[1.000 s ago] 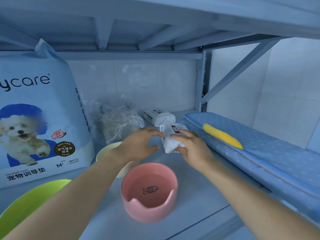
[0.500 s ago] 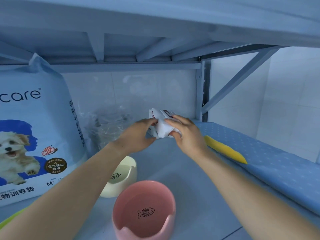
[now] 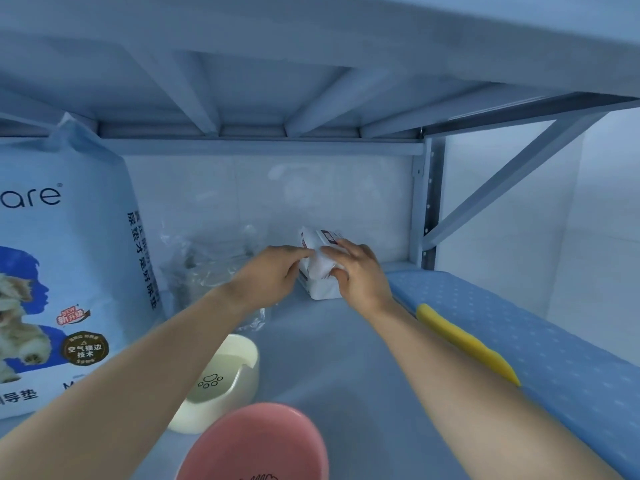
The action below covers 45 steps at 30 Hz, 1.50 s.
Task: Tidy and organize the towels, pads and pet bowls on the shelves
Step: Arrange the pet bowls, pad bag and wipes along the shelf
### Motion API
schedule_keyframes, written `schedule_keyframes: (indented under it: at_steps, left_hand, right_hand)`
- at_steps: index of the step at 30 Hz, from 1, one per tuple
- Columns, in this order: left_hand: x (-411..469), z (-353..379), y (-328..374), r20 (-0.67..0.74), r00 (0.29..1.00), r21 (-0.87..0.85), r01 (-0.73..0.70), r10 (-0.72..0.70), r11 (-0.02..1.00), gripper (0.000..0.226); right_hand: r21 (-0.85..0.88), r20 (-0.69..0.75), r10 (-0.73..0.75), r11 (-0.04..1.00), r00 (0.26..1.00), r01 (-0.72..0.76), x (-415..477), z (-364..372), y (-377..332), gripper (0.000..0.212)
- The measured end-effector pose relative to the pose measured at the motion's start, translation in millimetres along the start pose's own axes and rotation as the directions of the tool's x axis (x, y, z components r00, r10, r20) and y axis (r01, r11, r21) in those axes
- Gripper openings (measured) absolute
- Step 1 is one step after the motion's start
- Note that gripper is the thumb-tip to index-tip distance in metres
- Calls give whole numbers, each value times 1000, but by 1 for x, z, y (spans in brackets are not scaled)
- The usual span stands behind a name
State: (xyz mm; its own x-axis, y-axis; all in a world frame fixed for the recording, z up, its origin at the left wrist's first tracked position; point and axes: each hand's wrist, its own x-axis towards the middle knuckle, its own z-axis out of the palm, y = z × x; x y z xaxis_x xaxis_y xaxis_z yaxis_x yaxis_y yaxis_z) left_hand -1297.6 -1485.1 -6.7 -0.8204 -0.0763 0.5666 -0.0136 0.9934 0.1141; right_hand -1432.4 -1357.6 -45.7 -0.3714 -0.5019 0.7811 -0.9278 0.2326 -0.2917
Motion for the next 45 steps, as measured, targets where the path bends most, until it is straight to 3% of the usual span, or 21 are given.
schedule_keyframes:
  at_steps: [5, 10, 16, 21, 25, 33, 37, 41, 45]
  left_hand:
    - [1, -1, -3, 32, 999, 87, 40, -43, 995, 45]
    - [-3, -12, -6, 36, 996, 163, 71, -78, 984, 47]
    - [-16, -17, -15, 44, 973, 334, 200, -227, 921, 50]
    - [-21, -15, -26, 51, 954, 359, 260, -297, 896, 53]
    - [-23, -14, -28, 43, 954, 340, 265, -296, 902, 54]
    - [-27, -13, -30, 13, 964, 333, 245, -264, 911, 52]
    - [-33, -12, -30, -11, 971, 362, 226, -238, 905, 54]
    - [-39, -14, -30, -40, 980, 369, 197, -197, 908, 54]
    - [-39, -16, -30, -44, 980, 362, 197, -195, 911, 53]
  right_hand:
    - [-83, 107, -15, 996, 994, 24, 23, 19, 18, 40]
    - [-322, 350, 134, 947, 927, -16, 23, 38, 28, 46]
    - [-326, 307, 165, 943, 937, -59, 17, 44, 29, 46]
    - [-326, -10, 127, 937, 992, -123, 20, 44, 25, 33]
    - [-264, 71, 248, 939, 966, -221, 19, 55, 27, 35]
    - [-214, 296, 261, 956, 919, -202, 10, 66, 28, 62]
    - [-258, 351, 309, 939, 884, -226, 20, 62, 28, 58]
    - [-333, 256, 249, 930, 934, -156, 30, 57, 29, 45]
    - [-316, 314, 200, 944, 928, -96, 43, 59, 32, 36]
